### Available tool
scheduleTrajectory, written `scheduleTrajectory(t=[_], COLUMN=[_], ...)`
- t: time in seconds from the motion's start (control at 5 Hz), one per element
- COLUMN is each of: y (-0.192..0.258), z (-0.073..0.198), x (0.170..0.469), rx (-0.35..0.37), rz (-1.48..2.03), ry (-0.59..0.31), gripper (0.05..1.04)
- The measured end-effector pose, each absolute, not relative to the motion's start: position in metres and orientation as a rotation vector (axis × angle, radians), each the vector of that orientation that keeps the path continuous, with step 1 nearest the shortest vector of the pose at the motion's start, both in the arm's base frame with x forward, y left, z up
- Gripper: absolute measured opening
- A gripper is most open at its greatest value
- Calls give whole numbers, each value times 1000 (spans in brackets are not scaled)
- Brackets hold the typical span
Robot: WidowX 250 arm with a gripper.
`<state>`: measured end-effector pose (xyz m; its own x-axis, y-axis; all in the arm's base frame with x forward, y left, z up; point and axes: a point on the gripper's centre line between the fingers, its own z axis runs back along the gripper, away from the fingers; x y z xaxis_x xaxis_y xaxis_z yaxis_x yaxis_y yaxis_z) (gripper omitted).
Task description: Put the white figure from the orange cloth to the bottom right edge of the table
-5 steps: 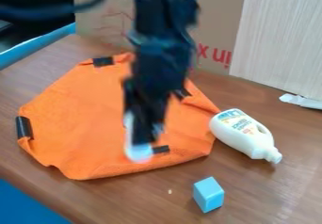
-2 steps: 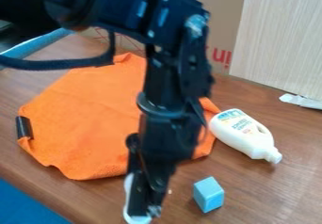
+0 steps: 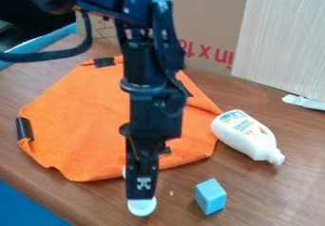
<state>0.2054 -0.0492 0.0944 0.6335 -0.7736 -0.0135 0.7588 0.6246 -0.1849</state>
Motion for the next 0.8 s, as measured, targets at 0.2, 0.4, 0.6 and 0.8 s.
scheduleTrajectory(t=[0.2, 0.4, 0.6, 0.8], y=[-46, -49, -50, -46], z=[88, 82, 82, 95], x=[207, 207, 208, 205], rx=[-215, -226, -235, -280], rz=[-905, -918, -917, -889], ry=[41, 5, -5, -40], gripper=[563, 629, 919, 1011])
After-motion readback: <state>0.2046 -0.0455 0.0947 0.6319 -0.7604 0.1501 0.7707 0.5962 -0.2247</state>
